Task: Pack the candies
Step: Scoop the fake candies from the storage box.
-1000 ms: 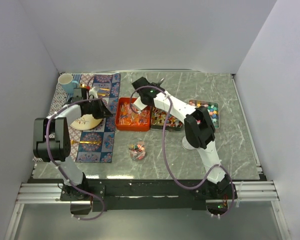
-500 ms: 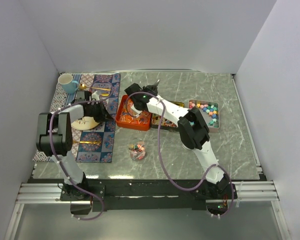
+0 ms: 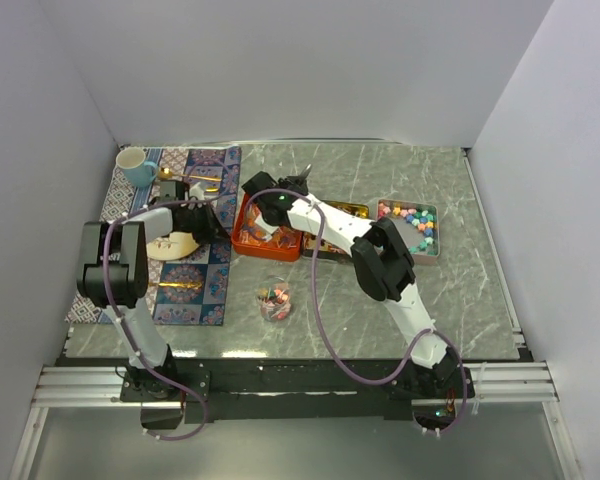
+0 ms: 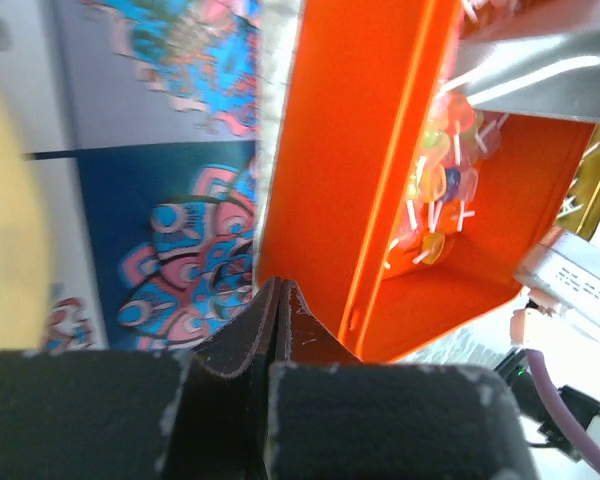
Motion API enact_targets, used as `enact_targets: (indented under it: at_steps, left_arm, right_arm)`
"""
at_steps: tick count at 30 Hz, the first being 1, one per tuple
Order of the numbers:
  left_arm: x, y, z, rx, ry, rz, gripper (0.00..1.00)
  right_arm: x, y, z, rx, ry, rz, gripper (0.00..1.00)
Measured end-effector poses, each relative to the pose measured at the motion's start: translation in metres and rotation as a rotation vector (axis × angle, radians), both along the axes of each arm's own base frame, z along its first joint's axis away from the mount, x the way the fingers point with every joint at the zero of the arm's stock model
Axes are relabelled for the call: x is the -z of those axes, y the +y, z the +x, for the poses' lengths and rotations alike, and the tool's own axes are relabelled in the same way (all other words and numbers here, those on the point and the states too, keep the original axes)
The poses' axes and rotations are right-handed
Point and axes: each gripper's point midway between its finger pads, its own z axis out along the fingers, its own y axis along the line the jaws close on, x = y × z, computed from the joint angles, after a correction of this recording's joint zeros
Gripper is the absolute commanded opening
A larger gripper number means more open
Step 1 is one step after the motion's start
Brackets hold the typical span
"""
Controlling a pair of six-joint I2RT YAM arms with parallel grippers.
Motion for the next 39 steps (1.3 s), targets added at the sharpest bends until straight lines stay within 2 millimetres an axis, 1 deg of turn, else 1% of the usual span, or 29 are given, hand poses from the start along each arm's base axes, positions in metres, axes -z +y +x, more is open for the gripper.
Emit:
enact_targets:
  at_steps: [5,9,13,21,27,32,35,39]
  left_arm:
    - [0.001,-0.017,-0.006,0.048,-0.005,0.01,0.01]
    - [-0.003,-0.03,-0.01,0.086,-0.019,0.023,0.01]
    - [-0.009,-0.039,-0.013,0.112,-0.041,0.031,0.01]
    - [-0.009,-0.038,-0.017,0.109,-0.042,0.045,0.01]
    - [-0.01,-0.036,-0.017,0.102,-0.044,0.054,0.01]
    - [-0.009,-0.027,-0.014,0.078,-0.037,0.058,0.01]
    - [-0.01,-0.023,-0.009,0.066,-0.04,0.059,0.01]
    - [-0.011,-0.022,-0.005,0.064,-0.047,0.056,0.01]
  right_arm:
    - [0.008,0.02,-0.001,-0.027,0.021,0.082,0.0]
    - [0.014,0.033,-0.01,-0.037,0.037,0.142,0.0]
    - [0.02,0.041,-0.02,-0.034,0.062,0.177,0.0]
    - [0.031,0.039,-0.036,-0.033,0.132,0.238,0.0]
    - [0.041,0.039,-0.052,-0.076,0.216,0.27,0.0]
    - [0.049,0.039,-0.052,-0.103,0.264,0.286,0.0]
    - [0.052,0.035,-0.049,-0.137,0.297,0.291,0.0]
    - [0.058,0.035,-0.049,-0.196,0.349,0.306,0.0]
